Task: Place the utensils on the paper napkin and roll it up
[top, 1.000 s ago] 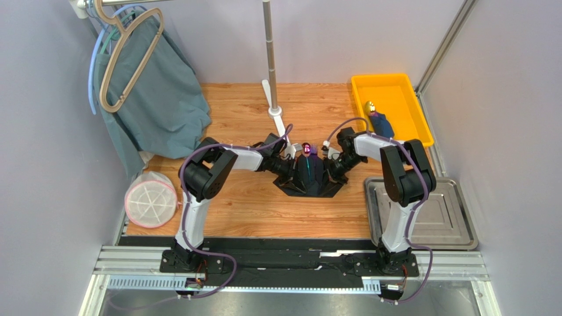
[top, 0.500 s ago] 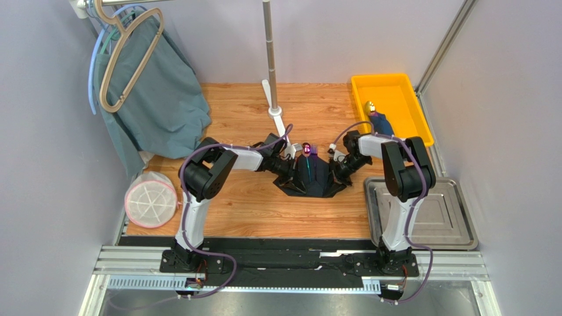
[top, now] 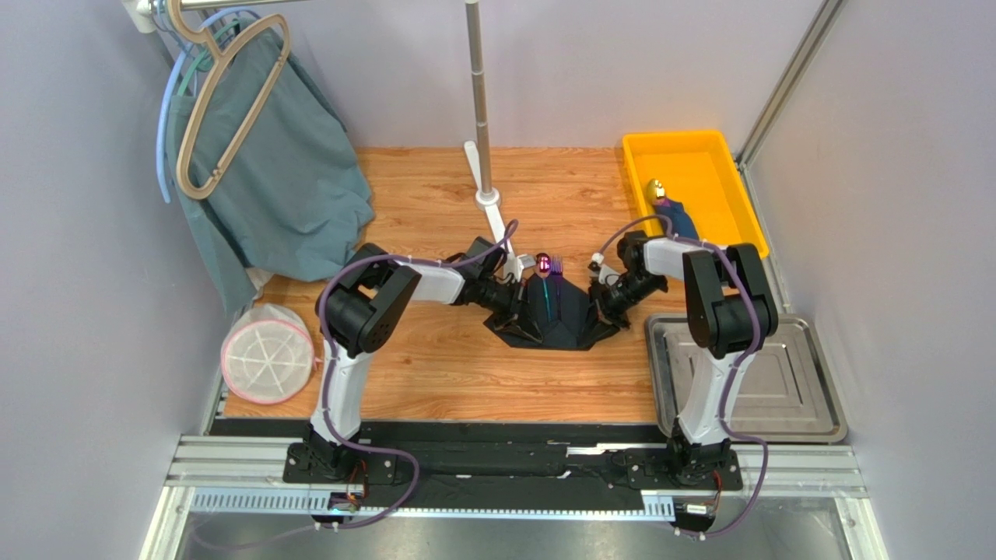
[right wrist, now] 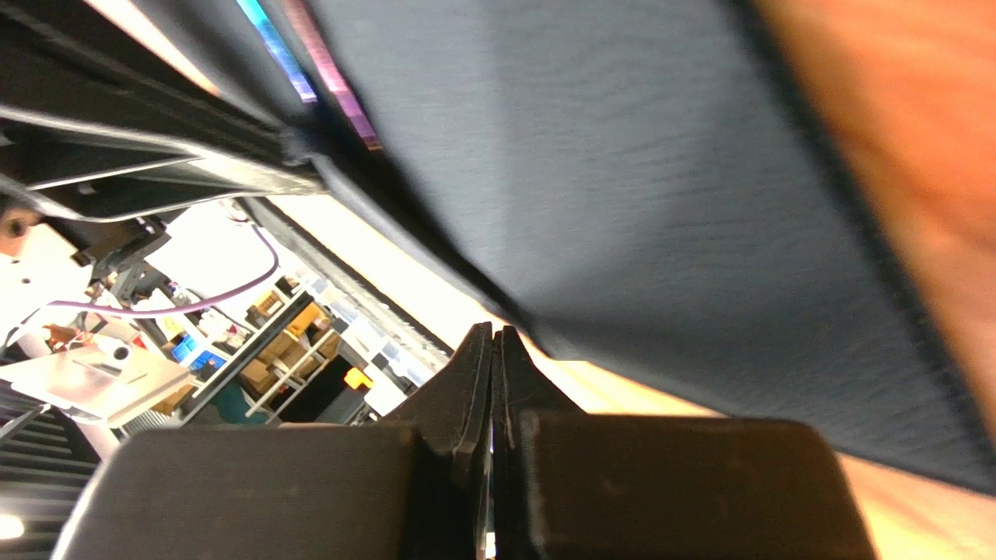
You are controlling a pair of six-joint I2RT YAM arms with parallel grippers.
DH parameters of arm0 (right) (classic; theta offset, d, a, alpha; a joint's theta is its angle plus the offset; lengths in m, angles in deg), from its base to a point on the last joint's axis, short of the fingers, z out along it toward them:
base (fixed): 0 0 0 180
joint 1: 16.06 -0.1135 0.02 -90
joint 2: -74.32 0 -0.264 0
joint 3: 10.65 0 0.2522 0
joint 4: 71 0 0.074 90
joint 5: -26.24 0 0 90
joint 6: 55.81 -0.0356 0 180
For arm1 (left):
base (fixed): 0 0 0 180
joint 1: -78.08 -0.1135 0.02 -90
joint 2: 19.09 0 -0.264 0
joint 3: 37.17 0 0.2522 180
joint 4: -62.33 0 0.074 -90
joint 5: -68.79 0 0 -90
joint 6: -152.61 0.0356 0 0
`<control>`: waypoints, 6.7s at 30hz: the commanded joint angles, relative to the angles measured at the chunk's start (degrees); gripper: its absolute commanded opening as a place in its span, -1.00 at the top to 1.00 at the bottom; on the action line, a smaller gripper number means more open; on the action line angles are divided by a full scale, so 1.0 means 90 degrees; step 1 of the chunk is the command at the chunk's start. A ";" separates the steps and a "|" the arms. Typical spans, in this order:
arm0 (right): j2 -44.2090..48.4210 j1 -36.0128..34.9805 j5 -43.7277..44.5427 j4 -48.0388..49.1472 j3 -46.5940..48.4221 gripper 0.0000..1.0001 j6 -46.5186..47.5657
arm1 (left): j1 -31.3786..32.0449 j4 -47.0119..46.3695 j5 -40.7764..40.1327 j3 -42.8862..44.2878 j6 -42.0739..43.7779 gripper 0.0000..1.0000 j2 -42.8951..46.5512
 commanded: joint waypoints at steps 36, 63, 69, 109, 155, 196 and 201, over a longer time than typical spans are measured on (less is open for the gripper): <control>-0.0363 -0.0520 0.0667 0.0557 0.0274 1.00 -0.0229 | 0.0079 -0.0758 0.0272 -0.0572 -0.0271 0.96 0.0223; -0.0344 -0.0442 0.0716 0.0440 0.0430 1.00 -0.0141 | -0.0576 0.0142 0.0633 -0.1061 0.0862 0.94 0.1149; -0.0246 -0.0432 0.0677 0.0333 0.0469 1.00 -0.0112 | -0.0059 -0.0356 0.0507 -0.0544 0.0531 0.92 0.1347; -0.0265 -0.0442 0.0394 0.0127 0.0781 0.99 -0.0209 | 0.0176 -0.4742 0.0194 -0.0602 -0.2634 0.80 -0.0431; -0.0068 0.0232 0.2330 0.0176 0.1122 -0.37 -0.0854 | 0.0166 -0.3775 -0.0216 -0.0358 -0.2371 0.99 -0.1037; 0.0350 -0.0070 -0.0309 0.0440 0.1055 1.00 -0.1303 | 0.0137 -0.3482 -0.0246 -0.0387 -0.2185 1.00 -0.0998; 0.0175 -0.0246 -0.0417 0.0488 0.1104 1.00 -0.1410 | 0.0147 -0.3463 -0.0236 -0.0397 -0.2175 1.00 -0.0988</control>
